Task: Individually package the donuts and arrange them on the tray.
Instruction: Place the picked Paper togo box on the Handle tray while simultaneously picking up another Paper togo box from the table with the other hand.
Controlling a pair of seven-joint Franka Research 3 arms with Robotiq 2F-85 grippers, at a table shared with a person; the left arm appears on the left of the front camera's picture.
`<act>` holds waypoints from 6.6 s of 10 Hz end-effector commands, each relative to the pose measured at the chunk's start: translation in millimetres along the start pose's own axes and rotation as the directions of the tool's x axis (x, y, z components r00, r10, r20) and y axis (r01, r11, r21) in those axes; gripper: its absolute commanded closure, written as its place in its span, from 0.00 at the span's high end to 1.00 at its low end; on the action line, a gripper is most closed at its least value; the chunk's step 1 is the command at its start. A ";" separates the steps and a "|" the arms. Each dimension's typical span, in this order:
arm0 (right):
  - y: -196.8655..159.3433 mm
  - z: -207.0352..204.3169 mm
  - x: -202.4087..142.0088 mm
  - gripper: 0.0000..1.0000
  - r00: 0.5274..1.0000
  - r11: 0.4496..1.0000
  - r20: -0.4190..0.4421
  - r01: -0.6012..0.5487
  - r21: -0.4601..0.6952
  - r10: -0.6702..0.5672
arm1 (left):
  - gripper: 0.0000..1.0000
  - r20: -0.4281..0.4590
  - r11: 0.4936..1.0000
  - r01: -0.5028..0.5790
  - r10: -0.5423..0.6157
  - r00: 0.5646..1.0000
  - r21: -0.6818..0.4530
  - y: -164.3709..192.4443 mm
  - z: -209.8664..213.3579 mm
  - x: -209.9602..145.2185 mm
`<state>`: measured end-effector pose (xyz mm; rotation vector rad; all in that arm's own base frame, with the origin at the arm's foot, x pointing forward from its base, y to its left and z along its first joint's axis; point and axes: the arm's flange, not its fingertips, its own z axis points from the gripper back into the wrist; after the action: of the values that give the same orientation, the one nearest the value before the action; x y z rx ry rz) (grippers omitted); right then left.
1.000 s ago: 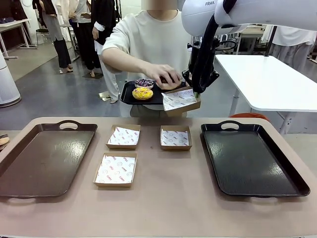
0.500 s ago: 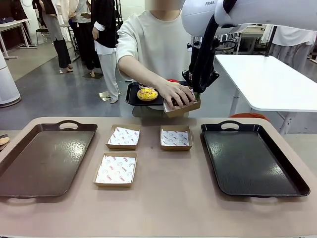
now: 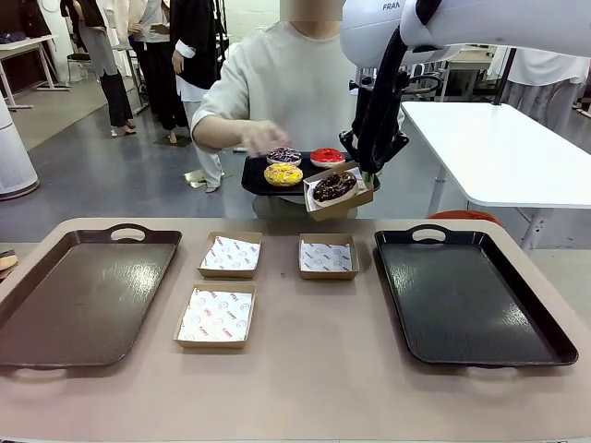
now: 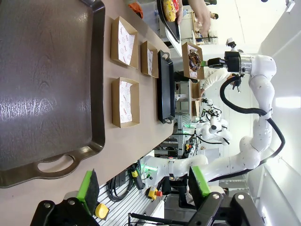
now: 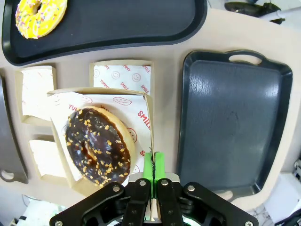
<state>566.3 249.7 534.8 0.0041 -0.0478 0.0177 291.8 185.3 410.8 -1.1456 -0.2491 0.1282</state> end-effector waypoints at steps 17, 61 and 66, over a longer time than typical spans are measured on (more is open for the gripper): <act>-212.1 -82.3 -126.9 0.01 0.993 0.996 -0.118 0.038 0.085 -0.028 | 1.00 -0.208 0.549 0.323 -0.263 0.942 0.771 -219.8 -262.9 -30.4; -189.8 -160.2 -156.9 0.01 0.985 0.997 -0.159 0.075 0.028 -0.070 | 1.00 -0.291 0.429 0.263 0.000 0.957 0.864 -83.7 -432.8 3.0; -188.9 -161.6 -157.9 0.01 0.984 0.997 -0.172 0.063 0.046 -0.054 | 1.00 -0.288 0.431 0.254 0.015 0.957 0.866 -81.7 -433.9 6.2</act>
<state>415.9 54.0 364.9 0.0351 0.1227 -0.0325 403.7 -223.9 318.4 -0.0467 0.0115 -0.0605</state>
